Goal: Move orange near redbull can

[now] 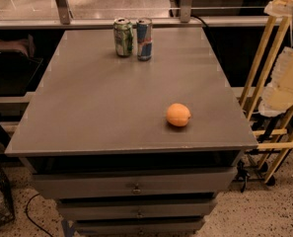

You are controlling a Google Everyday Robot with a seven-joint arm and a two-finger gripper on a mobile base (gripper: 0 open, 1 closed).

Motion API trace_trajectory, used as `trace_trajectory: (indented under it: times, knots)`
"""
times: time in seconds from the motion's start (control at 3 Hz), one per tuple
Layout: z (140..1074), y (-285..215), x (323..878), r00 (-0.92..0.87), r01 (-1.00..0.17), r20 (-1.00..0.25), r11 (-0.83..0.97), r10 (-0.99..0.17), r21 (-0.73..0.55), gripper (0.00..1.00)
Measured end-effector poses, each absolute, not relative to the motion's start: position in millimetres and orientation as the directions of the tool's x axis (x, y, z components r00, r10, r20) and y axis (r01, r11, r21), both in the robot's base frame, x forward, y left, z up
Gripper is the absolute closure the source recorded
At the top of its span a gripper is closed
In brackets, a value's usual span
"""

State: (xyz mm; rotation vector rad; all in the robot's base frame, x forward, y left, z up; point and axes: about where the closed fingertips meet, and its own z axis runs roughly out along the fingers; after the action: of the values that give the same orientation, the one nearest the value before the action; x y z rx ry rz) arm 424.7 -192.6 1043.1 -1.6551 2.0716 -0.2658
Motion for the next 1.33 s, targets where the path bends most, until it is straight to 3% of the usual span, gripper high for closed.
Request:
trace_trajectory:
  times: [0.67,1.33]
  knots:
    - [1028.6,-182.5,424.6,-0.159,-0.877,-0.302,0.275,-0.940,-0.395,0.00]
    - [952.6,-131.6,448.2,-0.187,-0.904,-0.511,0.351,-0.839,-0.245,0.00]
